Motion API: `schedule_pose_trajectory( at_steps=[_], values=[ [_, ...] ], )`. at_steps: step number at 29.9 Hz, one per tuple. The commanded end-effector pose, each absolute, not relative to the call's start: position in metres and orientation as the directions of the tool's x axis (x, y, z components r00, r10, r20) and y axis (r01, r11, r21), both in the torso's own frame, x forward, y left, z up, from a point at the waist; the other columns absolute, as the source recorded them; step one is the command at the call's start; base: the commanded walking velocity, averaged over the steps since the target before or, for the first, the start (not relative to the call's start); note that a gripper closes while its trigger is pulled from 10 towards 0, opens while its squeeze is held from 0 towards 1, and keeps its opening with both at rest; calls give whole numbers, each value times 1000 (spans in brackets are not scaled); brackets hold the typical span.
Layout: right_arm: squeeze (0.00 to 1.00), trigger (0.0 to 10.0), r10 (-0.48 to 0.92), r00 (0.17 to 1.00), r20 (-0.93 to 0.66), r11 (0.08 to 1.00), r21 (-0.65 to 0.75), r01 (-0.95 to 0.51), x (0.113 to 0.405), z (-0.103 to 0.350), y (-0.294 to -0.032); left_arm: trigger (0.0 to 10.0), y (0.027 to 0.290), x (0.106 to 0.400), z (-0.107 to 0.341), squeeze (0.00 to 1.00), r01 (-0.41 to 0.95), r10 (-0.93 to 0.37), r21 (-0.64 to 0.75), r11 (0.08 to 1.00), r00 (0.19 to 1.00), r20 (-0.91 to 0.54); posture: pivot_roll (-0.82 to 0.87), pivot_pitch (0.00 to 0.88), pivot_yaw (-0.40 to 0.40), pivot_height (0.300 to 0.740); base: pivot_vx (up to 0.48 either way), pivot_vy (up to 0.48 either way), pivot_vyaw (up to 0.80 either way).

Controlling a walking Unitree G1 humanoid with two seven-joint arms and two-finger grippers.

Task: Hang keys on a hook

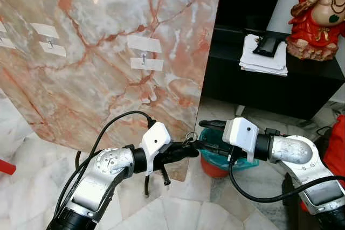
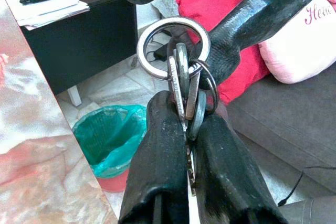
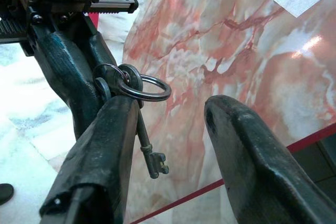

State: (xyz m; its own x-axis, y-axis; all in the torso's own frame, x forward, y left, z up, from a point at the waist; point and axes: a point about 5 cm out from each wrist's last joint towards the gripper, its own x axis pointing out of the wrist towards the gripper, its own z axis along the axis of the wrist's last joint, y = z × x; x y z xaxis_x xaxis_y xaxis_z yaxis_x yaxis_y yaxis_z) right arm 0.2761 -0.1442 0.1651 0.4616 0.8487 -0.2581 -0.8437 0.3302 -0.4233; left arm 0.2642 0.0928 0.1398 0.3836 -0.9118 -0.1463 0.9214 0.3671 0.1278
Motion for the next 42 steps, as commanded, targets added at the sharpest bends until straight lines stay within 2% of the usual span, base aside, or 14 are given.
schedule_pose_trajectory(
  at_steps=[1, 8, 9, 10, 11, 24, 25, 27, 28, 29, 30, 31, 32, 42],
  values=[
    [0, 0, 856, 455, -244, 321, -438, -840, 276, 169, -142, 10000, 90, 262, 136, 0, 927, -916, 134, 349, 368, -161, -5, 66, -5, 740, 0, 0, 0],
    [0, 0, 864, 444, -239, 309, -446, -840, 275, 171, -140, 10000, 91, 262, 136, 0, 929, -916, 132, 347, 366, -165, -5, 69, -4, 740, 0, 0, 0],
    [0, 3686, 864, 444, -239, 307, -450, -838, 275, 171, -140, 10000, 91, 262, 136, 0, 929, -916, 132, 346, 365, -166, -5, 69, -3, 740, 0, 0, 0],
    [0, 5529, 864, 444, -238, 304, -457, -836, 275, 172, -140, 10000, 91, 262, 136, 0, 929, -916, 131, 346, 365, -167, -5, 69, -3, 740, 0, 0, 0],
    [0, 10000, 864, 442, -239, 301, -460, -835, 275, 172, -139, 10000, 91, 262, 136, 0, 929, -916, 130, 345, 364, -167, -6, 69, -2, 740, 0, 0, 0],
    [0, 10000, 857, 427, -289, 252, -488, -836, 273, 164, -139, 10000, 91, 262, 136, 0, 930, -916, 130, 344, 363, -171, -3, 69, -2, 740, 0, 0, 0],
    [231, 10000, 857, 427, -288, 253, -488, -836, 273, 164, -139, 10000, 91, 262, 136, 0, 930, -916, 129, 345, 363, -171, -3, 69, -2, 740, 0, 0, 0],
    [306, 10000, 858, 426, -286, 253, -488, -836, 273, 164, -139, 10000, 91, 262, 136, 0, 930, -916, 129, 345, 364, -170, -3, 69, -2, 740, 0, 0, 0],
    [745, 10000, 861, 422, -283, 248, -491, -835, 273, 165, -138, 10000, 91, 262, 135, 0, 930, -916, 127, 345, 363, -170, -3, 69, -2, 740, 0, 0, 0],
    [949, 10000, 864, 419, -279, 239, -504, -830, 272, 166, -137, 10000, 91, 262, 135, 0, 930, -916, 127, 344, 362, -171, -3, 69, -2, 740, 0, 0, 0],
    [949, 10000, 864, 419, -279, 239, -504, -830, 272, 166, -137, 10000, 91, 262, 135, 0, 930, -916, 127, 344, 362, -171, -3, 69, -2, 740, 0, 0, 0],
    [808, 10000, 864, 418, -279, 235, -512, -826, 272, 166, -136, 10000, 91, 262, 135, 0, 930, -916, 127, 344, 362, -171, -5, 70, -1, 740, 0, 0, 0],
    [0, 10000, 864, 418, -279, 229, -521, -822, 272, 167, -136, 10000, 91, 262, 136, 0, 930, -916, 127, 344, 362, -171, -5, 70, -1, 740, 0, 0, 0],
    [0, 10000, 877, 394, -275, 202, -534, -821, 270, 168, -134, 10000, 91, 261, 135, 0, 931, -917, 125, 342, 360, -174, -4, 69, -1, 740, 0, 0, 0]
  ],
)
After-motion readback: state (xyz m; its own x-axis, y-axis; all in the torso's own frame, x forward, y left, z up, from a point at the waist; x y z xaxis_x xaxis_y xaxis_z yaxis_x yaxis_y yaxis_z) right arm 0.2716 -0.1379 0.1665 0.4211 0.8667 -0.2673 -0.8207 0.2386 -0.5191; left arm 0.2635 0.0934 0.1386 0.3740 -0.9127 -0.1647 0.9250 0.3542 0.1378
